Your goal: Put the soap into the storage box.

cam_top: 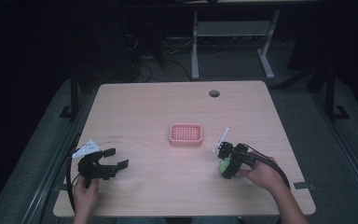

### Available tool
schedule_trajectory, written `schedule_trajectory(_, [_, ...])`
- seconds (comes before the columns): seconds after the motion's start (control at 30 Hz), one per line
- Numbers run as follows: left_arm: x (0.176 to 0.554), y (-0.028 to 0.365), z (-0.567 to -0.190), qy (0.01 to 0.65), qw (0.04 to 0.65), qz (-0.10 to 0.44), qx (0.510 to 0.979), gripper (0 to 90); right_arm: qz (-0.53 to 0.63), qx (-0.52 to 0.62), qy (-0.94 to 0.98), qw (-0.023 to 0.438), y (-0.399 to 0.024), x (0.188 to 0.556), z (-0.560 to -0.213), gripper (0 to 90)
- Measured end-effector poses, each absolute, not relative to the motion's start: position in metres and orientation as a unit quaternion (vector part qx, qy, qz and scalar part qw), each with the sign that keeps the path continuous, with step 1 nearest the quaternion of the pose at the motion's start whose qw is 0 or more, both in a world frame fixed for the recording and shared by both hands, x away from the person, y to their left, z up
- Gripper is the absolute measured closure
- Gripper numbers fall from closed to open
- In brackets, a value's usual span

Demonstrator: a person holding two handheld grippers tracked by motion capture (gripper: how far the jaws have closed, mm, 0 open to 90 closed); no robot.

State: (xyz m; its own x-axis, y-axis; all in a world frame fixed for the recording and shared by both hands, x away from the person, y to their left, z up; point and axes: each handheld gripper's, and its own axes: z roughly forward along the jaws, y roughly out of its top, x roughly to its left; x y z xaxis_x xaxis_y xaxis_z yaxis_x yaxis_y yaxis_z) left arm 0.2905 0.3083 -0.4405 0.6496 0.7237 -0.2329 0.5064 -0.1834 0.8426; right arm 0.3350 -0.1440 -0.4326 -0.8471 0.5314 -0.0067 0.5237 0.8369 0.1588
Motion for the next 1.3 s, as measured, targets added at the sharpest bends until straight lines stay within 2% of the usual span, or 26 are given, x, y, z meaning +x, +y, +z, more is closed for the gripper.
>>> schedule_trajectory(0.5, [0.291, 0.308, -0.441, 0.404, 0.495, 0.110, 0.761, 14.6, 0.102, 0.273, 0.956, 0.041, -0.143, 0.343, -0.412, 26.1])
schedule_trajectory(1.3, [0.292, 0.306, -0.440, 0.402, 0.491, 0.112, 0.764, 14.6, 0.117, 0.271, 0.955, 0.035, -0.134, 0.367, -0.396, 26.1])
